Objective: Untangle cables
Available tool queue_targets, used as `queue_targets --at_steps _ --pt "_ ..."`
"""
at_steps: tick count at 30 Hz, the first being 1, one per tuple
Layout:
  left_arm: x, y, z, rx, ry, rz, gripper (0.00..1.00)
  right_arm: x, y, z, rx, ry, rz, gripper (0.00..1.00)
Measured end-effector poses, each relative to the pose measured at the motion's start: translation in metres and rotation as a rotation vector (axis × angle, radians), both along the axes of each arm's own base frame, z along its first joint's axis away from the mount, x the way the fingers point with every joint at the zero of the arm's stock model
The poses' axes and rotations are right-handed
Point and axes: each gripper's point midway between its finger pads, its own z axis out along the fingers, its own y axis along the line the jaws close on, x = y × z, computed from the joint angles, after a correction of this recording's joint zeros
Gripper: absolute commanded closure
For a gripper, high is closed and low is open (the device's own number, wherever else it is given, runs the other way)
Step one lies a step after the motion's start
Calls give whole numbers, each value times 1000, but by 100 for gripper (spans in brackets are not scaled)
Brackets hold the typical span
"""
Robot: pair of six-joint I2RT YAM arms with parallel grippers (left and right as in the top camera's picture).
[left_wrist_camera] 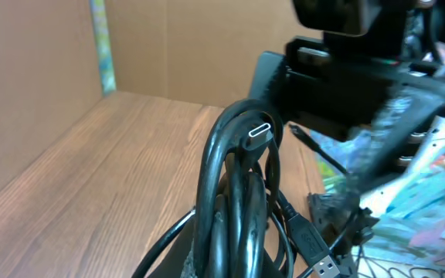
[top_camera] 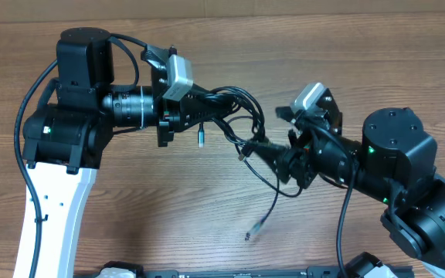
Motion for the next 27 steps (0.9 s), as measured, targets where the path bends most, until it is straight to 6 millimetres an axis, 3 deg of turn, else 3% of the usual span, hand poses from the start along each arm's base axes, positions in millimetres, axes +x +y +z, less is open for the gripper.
queue_targets --at_steps 5,14,23,27 --pt "-4 0 -2 -1 32 -8 96 25 -25 -3 -23 0 -213 30" --pt "-4 1 -2 -4 32 -9 96 41 -48 -1 -15 3 -397 29" --pt "-7 1 2 -24 34 -32 96 45 -54 0 -8 3 -440 27" --pt "-10 0 4 -36 32 -47 96 37 -39 1 19 20 -347 27"
